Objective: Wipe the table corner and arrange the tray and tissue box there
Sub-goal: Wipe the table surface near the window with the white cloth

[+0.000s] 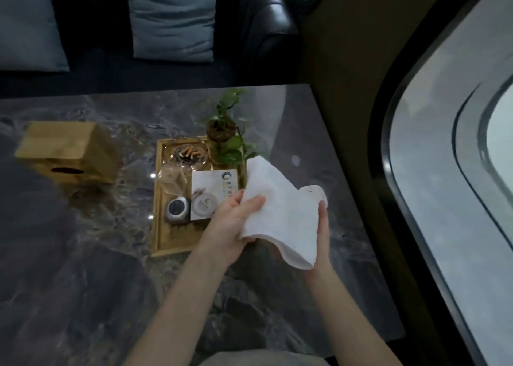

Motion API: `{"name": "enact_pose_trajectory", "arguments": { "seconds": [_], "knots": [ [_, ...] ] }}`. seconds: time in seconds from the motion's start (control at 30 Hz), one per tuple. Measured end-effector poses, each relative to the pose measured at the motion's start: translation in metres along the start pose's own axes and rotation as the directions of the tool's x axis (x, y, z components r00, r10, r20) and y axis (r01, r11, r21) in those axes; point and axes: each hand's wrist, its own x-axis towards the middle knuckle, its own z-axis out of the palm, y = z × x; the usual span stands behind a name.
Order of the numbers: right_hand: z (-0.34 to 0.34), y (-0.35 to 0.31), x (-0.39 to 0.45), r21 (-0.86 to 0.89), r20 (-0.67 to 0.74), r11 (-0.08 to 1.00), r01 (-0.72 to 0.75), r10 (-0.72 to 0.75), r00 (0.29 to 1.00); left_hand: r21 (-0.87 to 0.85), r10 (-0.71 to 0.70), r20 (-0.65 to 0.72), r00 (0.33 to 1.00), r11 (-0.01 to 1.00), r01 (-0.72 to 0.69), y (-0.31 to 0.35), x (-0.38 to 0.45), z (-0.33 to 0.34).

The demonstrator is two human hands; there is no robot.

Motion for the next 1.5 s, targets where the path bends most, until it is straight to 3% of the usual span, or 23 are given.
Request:
{"name": "enact_pose_trajectory", "arguments": {
  "seconds": [0.17,0.27,0.33,0.4,0.5,0.63,0.73,0.87,0.93,1.0,1.1,1.17,1.27,1.37,1.5],
  "knots": [
    [-0.011,-0.042,0.002,-0.077,-0.001,0.993,-0.094,0.095,0.996,-0.055,-0.108,-0.07,0.992,0.993,0.104,-0.039,0.033,0.002],
    [-0.013,-0.062,0.004,-0.162,-0.036,0.98,-0.115,0.11,0.993,0.225,-0.055,-0.237,0.97,0.968,0.11,-0.057,0.051,0.003],
    [-0.016,-0.073,0.008,-0.173,-0.028,0.978,-0.114,0.111,0.993,0.473,0.076,-0.255,0.964,0.879,0.056,-0.064,0.062,0.009],
    [-0.015,-0.087,0.012,-0.182,-0.025,0.98,-0.085,0.082,0.996,0.703,0.269,-0.214,0.939,0.71,-0.043,-0.068,0.074,0.013],
    [-0.009,-0.116,0.021,-0.266,-0.029,0.963,-0.029,0.022,0.999,0.936,0.491,-0.065,0.869,0.332,-0.118,-0.073,0.098,0.008],
    [0.011,-0.15,0.041,-0.514,-0.118,0.852,0.1,-0.185,0.976,0.989,0.495,0.124,0.86,-0.137,-0.064,-0.073,0.129,-0.001],
    [0.028,-0.171,0.059,-0.761,-0.072,0.621,0.186,-0.367,0.927,0.95,0.455,0.177,0.873,-0.312,-0.03,-0.071,0.142,-0.008],
    [0.04,-0.176,0.082,-0.928,0.203,0.187,0.322,-0.472,0.858,0.933,0.446,0.176,0.878,-0.359,-0.005,-0.071,0.156,-0.014],
    [0.038,-0.168,0.096,-0.928,0.334,0.013,0.372,-0.416,0.846,0.935,0.452,0.182,0.873,-0.354,-0.012,-0.072,0.159,-0.012],
    [0.028,-0.153,0.113,-0.903,0.429,-0.093,0.42,-0.266,0.863,0.921,0.441,0.197,0.876,-0.39,-0.011,-0.073,0.16,-0.012],
    [0.006,-0.127,0.14,-0.88,0.463,-0.189,0.435,-0.147,0.874,0.918,0.421,0.182,0.889,-0.396,0.0,-0.074,0.159,-0.013],
    [-0.004,-0.112,0.153,-0.822,0.491,-0.4,0.406,-0.135,0.861,0.919,0.422,0.166,0.891,-0.394,0.015,-0.074,0.159,-0.012],
    [-0.012,-0.093,0.166,-0.629,0.505,-0.685,0.368,0.0,0.863,0.913,0.425,0.163,0.89,-0.407,0.027,-0.075,0.16,-0.013],
    [-0.022,-0.082,0.175,-0.503,0.481,-0.798,0.332,0.06,0.874,0.919,0.433,0.158,0.888,-0.394,0.029,-0.075,0.161,-0.013],
    [-0.029,-0.081,0.183,-0.471,0.496,-0.828,0.302,0.035,0.868,0.915,0.441,0.158,0.884,-0.401,0.037,-0.075,0.163,-0.013]
  ]
}}
